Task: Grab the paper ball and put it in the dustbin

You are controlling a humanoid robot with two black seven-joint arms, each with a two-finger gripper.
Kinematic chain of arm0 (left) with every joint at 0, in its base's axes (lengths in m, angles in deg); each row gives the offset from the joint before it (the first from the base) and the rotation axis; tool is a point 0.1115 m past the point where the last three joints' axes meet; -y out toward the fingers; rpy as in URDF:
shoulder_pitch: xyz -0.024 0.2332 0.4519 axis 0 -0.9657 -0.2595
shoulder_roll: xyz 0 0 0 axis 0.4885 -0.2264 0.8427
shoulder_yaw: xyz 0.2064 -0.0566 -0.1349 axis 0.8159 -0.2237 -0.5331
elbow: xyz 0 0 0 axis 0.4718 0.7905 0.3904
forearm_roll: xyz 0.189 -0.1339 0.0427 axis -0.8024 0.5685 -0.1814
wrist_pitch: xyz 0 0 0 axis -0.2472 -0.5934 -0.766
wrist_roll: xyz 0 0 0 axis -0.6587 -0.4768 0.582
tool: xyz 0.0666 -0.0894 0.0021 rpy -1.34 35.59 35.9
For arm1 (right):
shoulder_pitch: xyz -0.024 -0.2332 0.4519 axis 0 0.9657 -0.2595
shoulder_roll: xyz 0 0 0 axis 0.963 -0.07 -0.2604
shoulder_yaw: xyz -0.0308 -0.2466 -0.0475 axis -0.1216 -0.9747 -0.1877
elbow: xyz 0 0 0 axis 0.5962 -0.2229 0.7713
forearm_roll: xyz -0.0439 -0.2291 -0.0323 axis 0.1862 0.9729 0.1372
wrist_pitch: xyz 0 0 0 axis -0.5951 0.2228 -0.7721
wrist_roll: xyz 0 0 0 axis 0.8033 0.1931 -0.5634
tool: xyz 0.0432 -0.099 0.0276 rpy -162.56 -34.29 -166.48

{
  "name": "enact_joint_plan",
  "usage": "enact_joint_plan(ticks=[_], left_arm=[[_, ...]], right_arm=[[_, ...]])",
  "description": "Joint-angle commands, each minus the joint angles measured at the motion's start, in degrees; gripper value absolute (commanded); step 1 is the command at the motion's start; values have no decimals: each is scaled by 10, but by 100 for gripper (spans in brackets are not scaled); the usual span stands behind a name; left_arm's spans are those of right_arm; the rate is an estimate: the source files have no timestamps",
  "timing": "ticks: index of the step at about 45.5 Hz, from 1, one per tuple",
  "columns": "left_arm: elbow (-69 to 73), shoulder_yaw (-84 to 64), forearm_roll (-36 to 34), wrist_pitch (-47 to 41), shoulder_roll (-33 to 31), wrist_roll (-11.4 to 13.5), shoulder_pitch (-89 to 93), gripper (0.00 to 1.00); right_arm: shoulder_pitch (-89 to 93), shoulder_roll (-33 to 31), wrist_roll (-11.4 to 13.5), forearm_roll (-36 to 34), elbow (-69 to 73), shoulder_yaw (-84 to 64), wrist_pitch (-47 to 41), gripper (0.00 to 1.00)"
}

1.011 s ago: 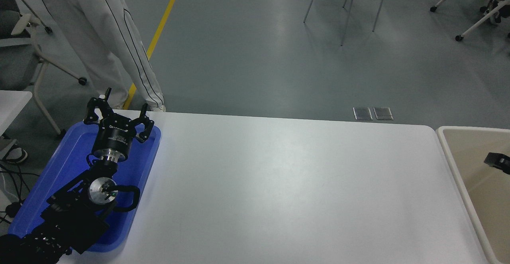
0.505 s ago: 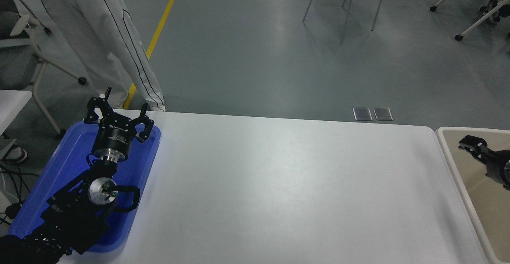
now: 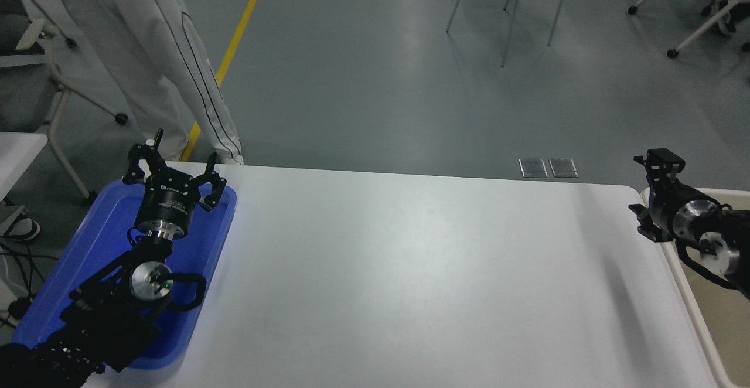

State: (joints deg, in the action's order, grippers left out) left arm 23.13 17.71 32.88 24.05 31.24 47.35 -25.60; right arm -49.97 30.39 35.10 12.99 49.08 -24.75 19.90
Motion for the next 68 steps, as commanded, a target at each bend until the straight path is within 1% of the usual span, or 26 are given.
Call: enact_joint_plan(ticks=[1,3,5,7,8,11,14,17,19,23,25,36,51,61,68], left_arm=[[1,0,0,0,0,0,0,100],[0,0,0,0,1,0,0,100],[0,0,0,0,0,0,0,100],[0,0,0,0,0,0,0,100],[0,0,0,0,1,0,0,100],[1,0,0,0,0,0,0,100],[0,0,0,0,0,0,0,100],[1,0,0,0,0,0,0,100],[0,0,0,0,1,0,0,100],[0,0,0,0,0,0,0,100],[0,0,0,0,0,0,0,100],[0,0,0,0,1,-1,0,100],[0,0,0,0,0,-1,0,100],[0,0,0,0,1,-1,0,100],[0,0,0,0,1,0,0,100]], right_arm=[[38,101,-79,-4,-64,161,-2,100],[38,114,-97,-3,-73,165,-2,100],[38,123,-124,-3,-82,167,-2,100],[38,130,-155,-3,-89,167,-3,100],[38,136,-179,-3,-90,168,-6,100],[39,152,-220,-3,-91,168,-9,100],[45,164,-245,-5,-88,169,-23,100],[49,176,-259,-6,-86,170,-46,100],[50,180,-264,-13,-85,176,-60,100],[51,182,-262,-35,-87,185,-84,100],[52,183,-262,-40,-90,185,-82,100],[59,183,-263,-40,-89,170,-75,100],[71,183,-264,-40,-75,172,-89,100],[74,180,-264,-38,-69,177,-158,100],[80,181,-264,-32,-72,175,-162,100]])
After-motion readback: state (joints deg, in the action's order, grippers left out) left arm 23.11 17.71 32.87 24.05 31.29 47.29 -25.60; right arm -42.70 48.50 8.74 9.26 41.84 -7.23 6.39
